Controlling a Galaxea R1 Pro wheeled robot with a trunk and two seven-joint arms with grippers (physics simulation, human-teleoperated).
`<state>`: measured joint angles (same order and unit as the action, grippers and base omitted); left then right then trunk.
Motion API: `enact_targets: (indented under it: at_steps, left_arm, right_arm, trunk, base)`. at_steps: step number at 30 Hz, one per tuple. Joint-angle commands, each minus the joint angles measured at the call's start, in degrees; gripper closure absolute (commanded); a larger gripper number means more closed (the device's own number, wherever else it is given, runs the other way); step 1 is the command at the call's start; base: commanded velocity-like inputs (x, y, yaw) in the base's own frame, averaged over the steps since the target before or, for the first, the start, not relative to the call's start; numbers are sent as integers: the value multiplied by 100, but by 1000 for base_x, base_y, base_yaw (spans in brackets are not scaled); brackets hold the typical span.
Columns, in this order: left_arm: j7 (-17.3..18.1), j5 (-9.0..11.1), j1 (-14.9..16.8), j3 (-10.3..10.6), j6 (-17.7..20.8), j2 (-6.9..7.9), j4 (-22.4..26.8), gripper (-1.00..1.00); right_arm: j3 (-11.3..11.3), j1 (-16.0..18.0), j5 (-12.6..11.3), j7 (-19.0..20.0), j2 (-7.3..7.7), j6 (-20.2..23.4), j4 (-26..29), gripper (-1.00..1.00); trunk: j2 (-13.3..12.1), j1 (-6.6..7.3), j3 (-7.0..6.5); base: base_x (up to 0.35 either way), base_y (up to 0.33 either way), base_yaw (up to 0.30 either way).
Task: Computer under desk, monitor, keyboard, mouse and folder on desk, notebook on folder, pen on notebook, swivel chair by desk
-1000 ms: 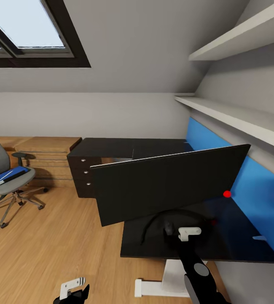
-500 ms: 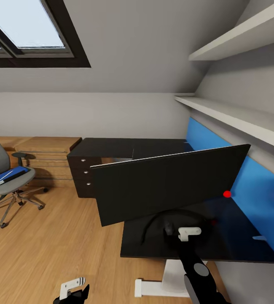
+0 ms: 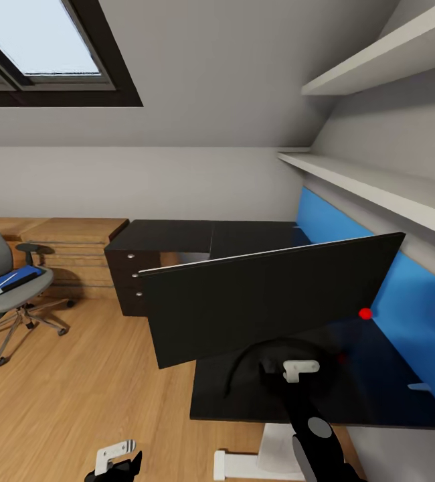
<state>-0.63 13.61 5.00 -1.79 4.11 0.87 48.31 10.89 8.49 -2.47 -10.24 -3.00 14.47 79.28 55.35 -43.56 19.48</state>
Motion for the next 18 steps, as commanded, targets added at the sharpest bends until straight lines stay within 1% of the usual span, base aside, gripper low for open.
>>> enact_targets:
  at_steps: [1,8,18]
  left_arm:
    - [-7,61,1,2,36,1,11,-100]
    - [-13,63,1,1,37,-1,11,-100]
    - [-21,57,1,-3,38,-39,11,-100]
  right_arm:
    - [12,4,-26,-40,2,30,8,-100]
    - [10,4,-26,-40,2,30,8,-100]
    - [9,4,-26,-40,2,30,4,-100]
  trunk:
    - [5,-1,7]
    - [5,-1,7]
    - [406,-220,187]
  base:
    - [17,0,0]
    - [8,0,0]
    - [1,0,0]
